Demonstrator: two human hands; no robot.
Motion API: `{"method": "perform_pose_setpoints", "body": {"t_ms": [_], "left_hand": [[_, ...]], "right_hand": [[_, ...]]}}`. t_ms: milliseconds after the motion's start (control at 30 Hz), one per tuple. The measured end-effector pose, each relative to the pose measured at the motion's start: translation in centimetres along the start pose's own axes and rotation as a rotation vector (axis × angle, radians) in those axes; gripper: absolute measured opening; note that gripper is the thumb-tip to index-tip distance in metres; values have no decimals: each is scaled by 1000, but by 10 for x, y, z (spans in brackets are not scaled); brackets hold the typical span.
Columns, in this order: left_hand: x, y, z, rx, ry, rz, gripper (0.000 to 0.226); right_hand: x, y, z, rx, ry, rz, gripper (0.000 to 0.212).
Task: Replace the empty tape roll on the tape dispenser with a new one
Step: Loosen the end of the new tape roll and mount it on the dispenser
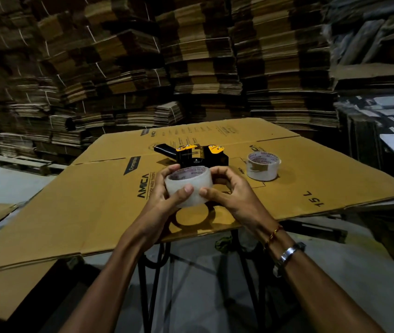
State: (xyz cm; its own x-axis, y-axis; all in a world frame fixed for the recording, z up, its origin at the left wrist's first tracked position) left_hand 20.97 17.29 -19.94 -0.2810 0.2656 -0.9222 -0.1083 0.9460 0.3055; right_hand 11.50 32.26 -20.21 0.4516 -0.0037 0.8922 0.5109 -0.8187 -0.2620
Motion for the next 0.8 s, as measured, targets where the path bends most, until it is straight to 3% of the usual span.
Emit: {"method": "perform_pose_setpoints", "body": {"t_ms": [100,233,367,433,567,800], "left_hand": [[2,1,-1,21,-32,21,74],[6,4,-3,59,-109,-39,107],[5,4,-2,15,-93,-137,83],[5,1,-2,2,-104,-80,84],[2,-3,-1,42,-132,47,108],[1,-3,-3,53,-132,84,113]], "right_hand": [[2,-2,3,-15,12,-13,60],[6,-3,6,-69,20,-39,55],[5,-3,9,-129,-29,20,38],[6,-1,9,-152,-42,57,42],[10,3,8,-110,-41,111,57],[10,1,12,-142,-75,181,52]]}}
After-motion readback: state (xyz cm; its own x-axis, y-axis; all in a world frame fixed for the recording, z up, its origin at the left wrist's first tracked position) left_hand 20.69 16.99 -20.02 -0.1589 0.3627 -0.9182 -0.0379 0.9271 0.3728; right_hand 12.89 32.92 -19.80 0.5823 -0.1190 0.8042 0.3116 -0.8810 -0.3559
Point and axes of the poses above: each hand's wrist, its own z-axis away from the middle knuckle, its own y-axis out of the palm, x = y × z, the point moved 5 cm from there along -z, towards the middle knuckle, and after that the axes turned 12 degrees about z, right-handed, at the moved point
